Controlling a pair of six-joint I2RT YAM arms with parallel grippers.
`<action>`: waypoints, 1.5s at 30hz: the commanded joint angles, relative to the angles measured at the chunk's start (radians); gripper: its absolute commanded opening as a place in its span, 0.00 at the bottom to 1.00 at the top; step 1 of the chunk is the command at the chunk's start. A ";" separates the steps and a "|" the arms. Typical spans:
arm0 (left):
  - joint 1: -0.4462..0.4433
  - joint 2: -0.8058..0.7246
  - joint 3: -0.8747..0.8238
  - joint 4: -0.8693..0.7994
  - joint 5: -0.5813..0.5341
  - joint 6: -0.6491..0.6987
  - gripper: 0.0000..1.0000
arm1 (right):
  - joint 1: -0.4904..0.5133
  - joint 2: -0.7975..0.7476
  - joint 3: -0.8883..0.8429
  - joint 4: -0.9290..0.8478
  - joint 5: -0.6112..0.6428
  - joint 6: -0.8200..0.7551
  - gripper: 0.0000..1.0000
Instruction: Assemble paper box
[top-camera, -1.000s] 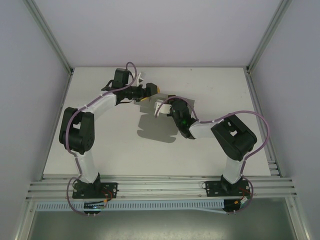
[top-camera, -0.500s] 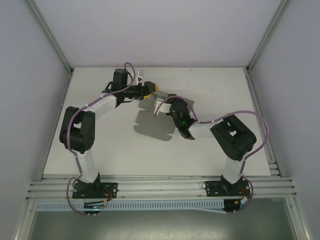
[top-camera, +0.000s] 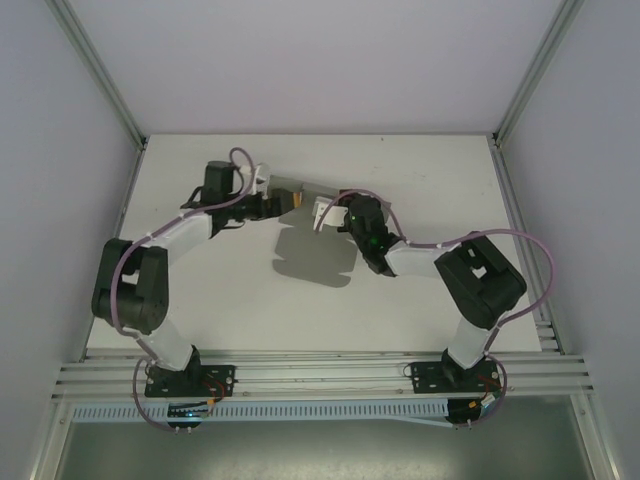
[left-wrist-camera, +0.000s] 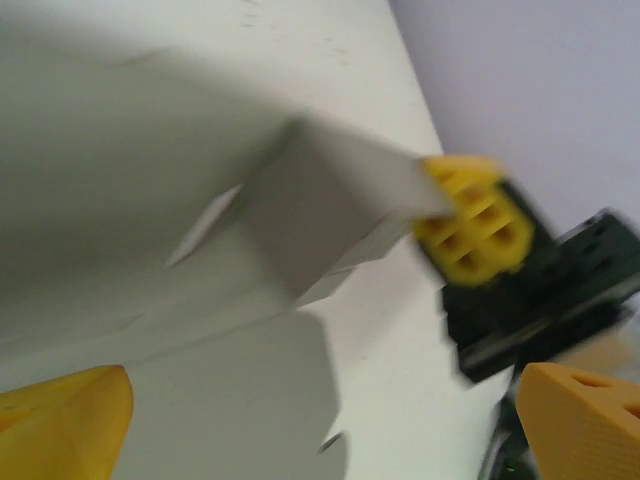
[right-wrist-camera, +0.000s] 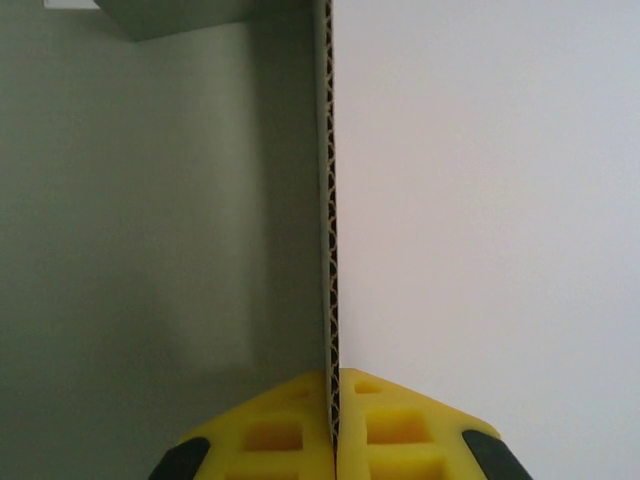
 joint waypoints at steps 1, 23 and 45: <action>0.026 -0.006 -0.076 -0.001 -0.016 0.157 0.98 | -0.029 -0.065 0.016 -0.085 -0.049 0.072 0.00; 0.021 0.192 0.024 0.097 0.098 0.380 0.87 | -0.180 -0.161 0.126 -0.407 -0.408 0.331 0.00; -0.084 0.222 0.127 0.012 0.017 0.459 0.44 | -0.201 -0.143 0.208 -0.533 -0.489 0.370 0.00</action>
